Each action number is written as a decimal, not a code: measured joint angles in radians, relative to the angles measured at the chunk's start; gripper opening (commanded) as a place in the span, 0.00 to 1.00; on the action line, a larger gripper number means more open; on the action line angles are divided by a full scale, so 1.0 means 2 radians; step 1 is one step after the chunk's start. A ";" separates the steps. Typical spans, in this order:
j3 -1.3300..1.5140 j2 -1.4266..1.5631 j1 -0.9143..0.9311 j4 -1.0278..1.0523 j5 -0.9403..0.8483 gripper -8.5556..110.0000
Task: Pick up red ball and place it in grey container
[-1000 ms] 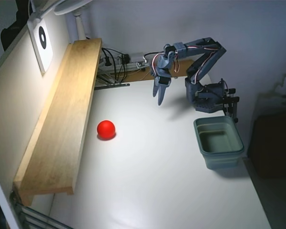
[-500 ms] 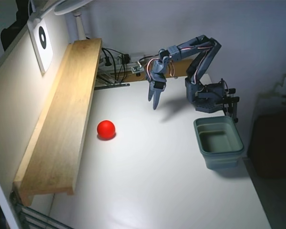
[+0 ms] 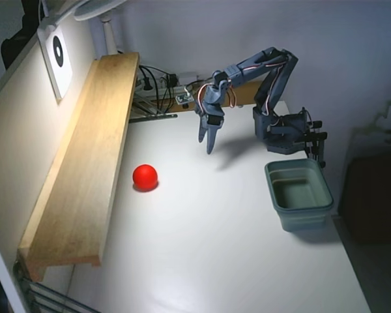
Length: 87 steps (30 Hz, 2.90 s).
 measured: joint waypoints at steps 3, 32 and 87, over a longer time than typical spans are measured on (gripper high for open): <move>0.000 0.000 -0.003 0.000 0.000 0.39; -0.018 -0.035 -0.045 -0.026 0.000 0.39; -0.406 -0.459 -0.045 -0.048 0.000 0.39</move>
